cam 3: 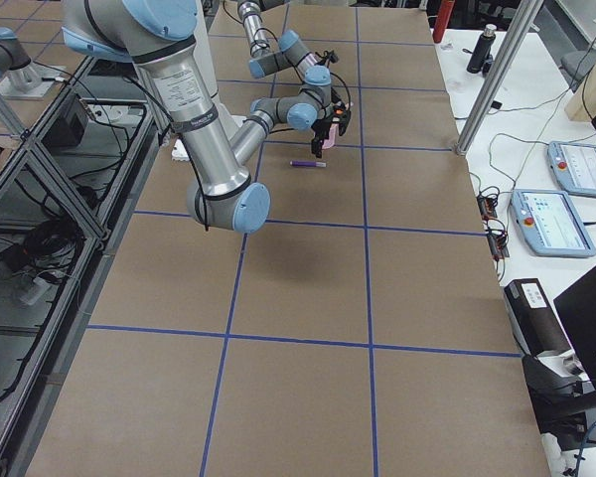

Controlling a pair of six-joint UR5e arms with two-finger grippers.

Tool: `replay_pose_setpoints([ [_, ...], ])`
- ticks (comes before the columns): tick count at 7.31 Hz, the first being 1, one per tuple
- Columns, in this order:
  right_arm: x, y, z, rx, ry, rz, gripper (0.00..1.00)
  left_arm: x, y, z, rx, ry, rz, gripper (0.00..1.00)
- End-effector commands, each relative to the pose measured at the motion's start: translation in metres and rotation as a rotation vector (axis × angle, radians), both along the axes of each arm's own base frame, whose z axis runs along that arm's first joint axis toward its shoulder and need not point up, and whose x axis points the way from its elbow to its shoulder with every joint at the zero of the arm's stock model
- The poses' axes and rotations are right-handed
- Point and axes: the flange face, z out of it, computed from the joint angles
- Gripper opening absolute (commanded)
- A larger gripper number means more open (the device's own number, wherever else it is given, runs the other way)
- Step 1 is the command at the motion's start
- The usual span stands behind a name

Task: Collect pens into pen holder
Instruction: 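Lower orange pen into pink cup with left gripper while right nears purple marker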

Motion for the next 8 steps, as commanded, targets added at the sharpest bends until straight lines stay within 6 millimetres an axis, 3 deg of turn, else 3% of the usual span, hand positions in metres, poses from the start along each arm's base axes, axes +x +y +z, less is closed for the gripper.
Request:
replay_pose_setpoints([
  [1, -0.016, 0.003, 0.009, -0.014, 0.023, -0.019, 0.99, -0.001, 0.001, -0.003, 0.003, 0.005, 0.001, 0.04],
  [6, -0.023, 0.008, 0.006, -0.046, 0.007, -0.059, 0.99, 0.0, 0.0, 0.006, -0.002, -0.011, 0.001, 0.04],
  [8, -0.028, 0.01, 0.01, -0.051, 0.015, -0.065, 0.99, 0.001, 0.0, 0.004, 0.0, -0.011, 0.001, 0.62],
])
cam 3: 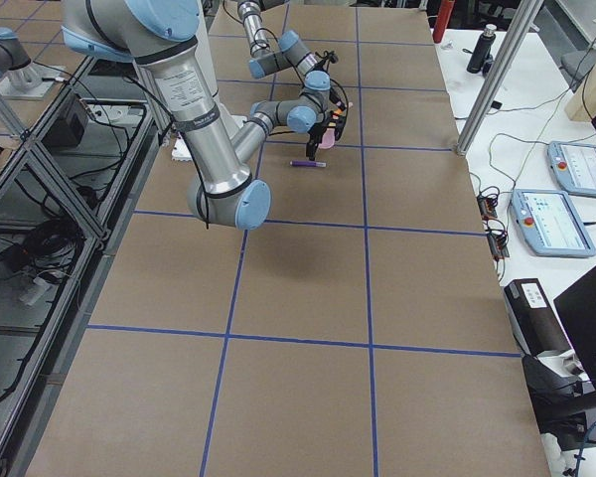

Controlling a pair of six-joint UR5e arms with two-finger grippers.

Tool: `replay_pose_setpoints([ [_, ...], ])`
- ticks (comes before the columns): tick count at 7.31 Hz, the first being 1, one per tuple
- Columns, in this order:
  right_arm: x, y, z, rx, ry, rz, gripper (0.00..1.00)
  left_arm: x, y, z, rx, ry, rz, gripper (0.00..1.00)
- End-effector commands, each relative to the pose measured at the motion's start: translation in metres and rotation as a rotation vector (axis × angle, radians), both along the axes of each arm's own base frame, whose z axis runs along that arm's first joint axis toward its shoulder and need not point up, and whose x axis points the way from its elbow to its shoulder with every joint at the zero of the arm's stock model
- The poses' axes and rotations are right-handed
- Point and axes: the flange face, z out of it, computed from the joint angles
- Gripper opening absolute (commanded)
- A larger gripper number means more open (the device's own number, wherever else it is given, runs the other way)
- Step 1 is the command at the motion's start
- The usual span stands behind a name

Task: Collect pens into pen holder
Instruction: 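Open the left gripper and withdraw it while right descends onto purple marker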

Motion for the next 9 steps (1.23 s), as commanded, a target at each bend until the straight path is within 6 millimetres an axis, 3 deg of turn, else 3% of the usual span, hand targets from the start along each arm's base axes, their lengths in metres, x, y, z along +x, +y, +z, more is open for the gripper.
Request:
replay_pose_setpoints([
  [1, -0.003, 0.001, 0.003, -0.005, 0.007, -0.004, 0.99, 0.0, 0.0, -0.002, 0.001, 0.002, -0.002, 1.0],
  [7, -0.011, -0.004, 0.021, -0.01, 0.042, -0.012, 0.97, -0.014, -0.003, -0.023, 0.012, 0.029, -0.007, 1.0],
  [8, -0.011, -0.004, 0.022, -0.009, 0.044, -0.012, 0.98, -0.032, -0.021, -0.026, 0.011, 0.004, -0.037, 1.0],
  [9, -0.011, -0.004, 0.022, -0.008, 0.044, -0.011, 0.97, -0.066, -0.037, -0.046, -0.014, -0.087, -0.037, 1.0],
])
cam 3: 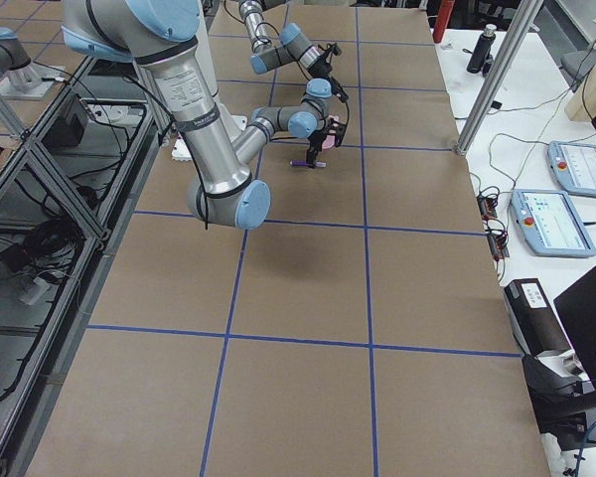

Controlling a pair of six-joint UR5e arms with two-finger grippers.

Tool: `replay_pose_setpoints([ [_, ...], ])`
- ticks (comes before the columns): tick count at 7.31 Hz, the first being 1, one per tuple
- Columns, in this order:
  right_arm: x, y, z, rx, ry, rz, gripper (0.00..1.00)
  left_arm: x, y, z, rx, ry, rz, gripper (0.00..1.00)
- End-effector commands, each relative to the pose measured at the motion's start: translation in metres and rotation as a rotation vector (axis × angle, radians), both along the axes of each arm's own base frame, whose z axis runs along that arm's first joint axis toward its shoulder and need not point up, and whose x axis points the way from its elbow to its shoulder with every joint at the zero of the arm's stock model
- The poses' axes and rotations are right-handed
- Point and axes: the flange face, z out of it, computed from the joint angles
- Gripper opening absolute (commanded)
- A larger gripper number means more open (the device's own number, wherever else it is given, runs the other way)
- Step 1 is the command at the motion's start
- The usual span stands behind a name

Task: Collect pens into pen holder
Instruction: 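Open the left gripper and withdraw it while right descends onto purple marker, then close the right gripper on the purple marker and lift it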

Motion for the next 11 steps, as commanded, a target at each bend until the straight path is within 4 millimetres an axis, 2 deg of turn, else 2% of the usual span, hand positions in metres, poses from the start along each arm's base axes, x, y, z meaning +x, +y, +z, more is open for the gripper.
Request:
replay_pose_setpoints([
  [1, 0.0, 0.0, 0.0, 0.001, 0.0, 0.002, 0.93, -0.067, -0.034, -0.028, -0.069, -0.12, 0.042, 1.0],
  [2, 0.0, 0.0, 0.002, 0.003, 0.004, -0.004, 0.91, -0.091, -0.047, -0.032, -0.084, -0.12, 0.056, 1.0],
  [3, 0.001, -0.002, 0.002, 0.031, 0.005, -0.031, 0.91, -0.101, -0.059, -0.025, -0.117, -0.153, 0.08, 1.0],
  [5, 0.006, -0.006, 0.006, 0.086, 0.011, -0.079, 0.88, -0.105, -0.063, -0.022, -0.111, -0.193, 0.093, 1.0],
  [10, 0.001, -0.01, 0.014, 0.105, 0.028, -0.108, 0.7, -0.108, -0.066, -0.018, -0.114, -0.195, 0.093, 1.0],
  [11, -0.001, -0.01, 0.015, 0.104, 0.029, -0.109, 0.7, -0.109, -0.066, -0.018, -0.114, -0.195, 0.09, 1.0],
])
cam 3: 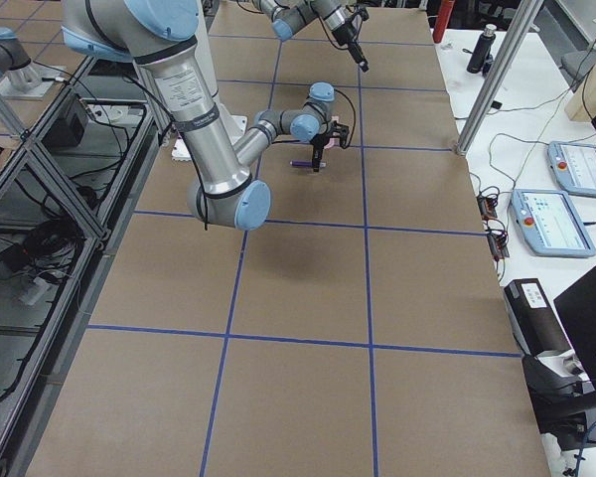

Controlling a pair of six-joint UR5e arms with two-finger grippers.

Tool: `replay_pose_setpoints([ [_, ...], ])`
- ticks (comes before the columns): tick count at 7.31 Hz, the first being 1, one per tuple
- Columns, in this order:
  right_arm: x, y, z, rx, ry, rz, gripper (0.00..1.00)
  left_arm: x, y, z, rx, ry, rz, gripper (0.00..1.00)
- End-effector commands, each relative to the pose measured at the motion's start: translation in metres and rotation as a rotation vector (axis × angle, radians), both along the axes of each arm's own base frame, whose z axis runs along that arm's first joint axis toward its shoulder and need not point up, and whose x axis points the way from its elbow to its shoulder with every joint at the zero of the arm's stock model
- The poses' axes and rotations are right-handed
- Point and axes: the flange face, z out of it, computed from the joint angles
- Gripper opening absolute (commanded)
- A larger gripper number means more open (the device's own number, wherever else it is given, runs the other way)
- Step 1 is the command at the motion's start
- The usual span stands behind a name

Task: Collect pens into pen holder
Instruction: 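Close the right gripper on the purple marker and lift it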

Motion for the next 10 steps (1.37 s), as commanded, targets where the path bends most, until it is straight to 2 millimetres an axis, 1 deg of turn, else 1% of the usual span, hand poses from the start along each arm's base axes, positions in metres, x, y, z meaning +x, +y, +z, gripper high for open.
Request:
replay_pose_setpoints([
  [1, -0.002, 0.0, 0.001, 0.0, 0.003, -0.003, 0.7, -0.001, -0.001, 0.003, -0.001, -0.002, -0.002, 1.0],
  [2, -0.003, -0.001, 0.002, 0.0, 0.004, -0.004, 0.7, -0.001, -0.001, 0.003, -0.002, -0.001, -0.003, 1.0],
  [3, -0.004, -0.001, -0.004, 0.004, -0.003, -0.004, 0.65, -0.001, -0.001, 0.003, -0.002, -0.001, -0.003, 1.0],
  [7, -0.007, -0.001, -0.002, 0.002, 0.002, -0.009, 0.57, 0.0, -0.002, 0.004, -0.005, -0.005, -0.003, 1.0],
  [8, -0.007, -0.002, -0.003, 0.001, 0.002, -0.008, 0.51, 0.0, -0.002, 0.005, -0.006, -0.006, -0.004, 1.0],
  [9, -0.008, -0.002, -0.009, 0.006, -0.004, -0.006, 0.41, 0.001, -0.002, 0.005, -0.006, -0.006, -0.003, 1.0],
  [10, -0.008, -0.003, -0.011, 0.007, -0.006, -0.009, 0.16, 0.0, -0.003, 0.006, -0.008, -0.006, -0.005, 1.0],
])
